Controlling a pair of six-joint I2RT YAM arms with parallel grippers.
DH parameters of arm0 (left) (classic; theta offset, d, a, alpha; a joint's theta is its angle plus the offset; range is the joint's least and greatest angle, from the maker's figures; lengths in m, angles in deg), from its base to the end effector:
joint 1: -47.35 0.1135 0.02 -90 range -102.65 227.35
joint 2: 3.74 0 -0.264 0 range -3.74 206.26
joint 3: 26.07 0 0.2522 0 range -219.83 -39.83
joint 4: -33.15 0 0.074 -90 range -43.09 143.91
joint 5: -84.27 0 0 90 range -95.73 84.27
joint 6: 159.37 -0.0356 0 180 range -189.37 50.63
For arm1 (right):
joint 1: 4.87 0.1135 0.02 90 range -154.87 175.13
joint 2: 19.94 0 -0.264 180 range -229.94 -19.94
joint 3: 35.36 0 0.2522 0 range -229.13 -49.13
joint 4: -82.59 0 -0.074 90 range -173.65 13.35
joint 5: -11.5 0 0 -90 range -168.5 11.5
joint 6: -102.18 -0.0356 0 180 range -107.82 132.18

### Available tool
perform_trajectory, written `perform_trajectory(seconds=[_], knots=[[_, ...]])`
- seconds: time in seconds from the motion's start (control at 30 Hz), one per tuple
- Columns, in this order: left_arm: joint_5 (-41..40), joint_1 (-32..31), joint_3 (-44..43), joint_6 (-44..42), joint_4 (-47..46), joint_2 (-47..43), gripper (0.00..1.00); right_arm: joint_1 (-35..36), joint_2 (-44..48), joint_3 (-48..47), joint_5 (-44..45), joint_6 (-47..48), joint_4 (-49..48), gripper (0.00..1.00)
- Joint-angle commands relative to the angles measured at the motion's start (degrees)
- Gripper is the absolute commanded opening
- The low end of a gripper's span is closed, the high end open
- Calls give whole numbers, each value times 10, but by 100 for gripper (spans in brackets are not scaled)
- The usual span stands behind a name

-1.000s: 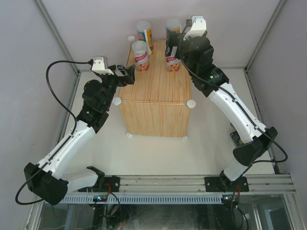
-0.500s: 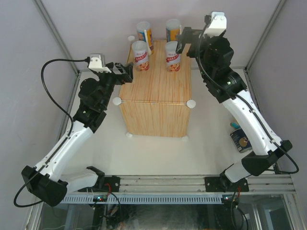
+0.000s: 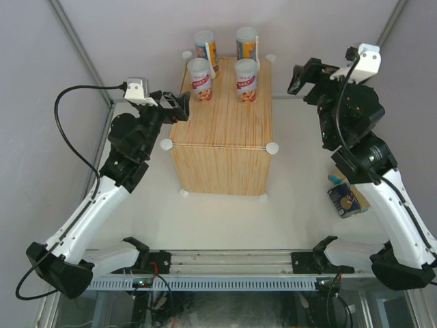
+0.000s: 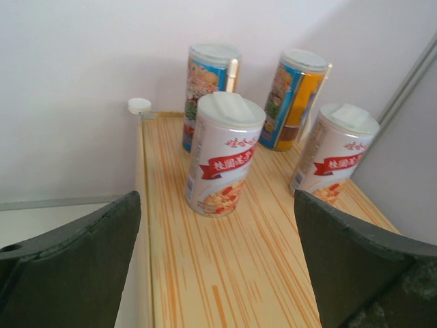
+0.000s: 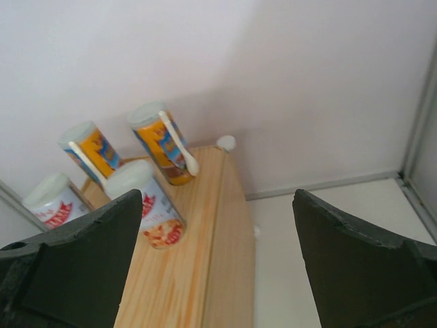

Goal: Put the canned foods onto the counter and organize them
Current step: Pick up the canned food from the center of the board.

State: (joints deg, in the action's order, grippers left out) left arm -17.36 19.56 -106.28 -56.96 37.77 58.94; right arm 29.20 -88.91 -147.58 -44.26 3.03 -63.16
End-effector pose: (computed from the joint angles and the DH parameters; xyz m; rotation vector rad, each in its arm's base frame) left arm 0.2205 -0.1081 0.4483 0.0097 1.3645 -0.4544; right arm 0.1861 0.1017 0.5489 0.1853 1.4321 0.1967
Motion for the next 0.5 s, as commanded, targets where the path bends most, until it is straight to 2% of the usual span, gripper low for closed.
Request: perform_trajectory(seconds=[0.0,0.27,0.47], knots=[[12,-18,-36,-13,-3,-21,97,6,57,53,62,-20,35,89],[19,-29,-36,-7,-2,-18,96,-19,154,169,92,-89,130,89],[27,-38,-38,-2,-5,-9,96,-135,205,244,7,-173,219,88]])
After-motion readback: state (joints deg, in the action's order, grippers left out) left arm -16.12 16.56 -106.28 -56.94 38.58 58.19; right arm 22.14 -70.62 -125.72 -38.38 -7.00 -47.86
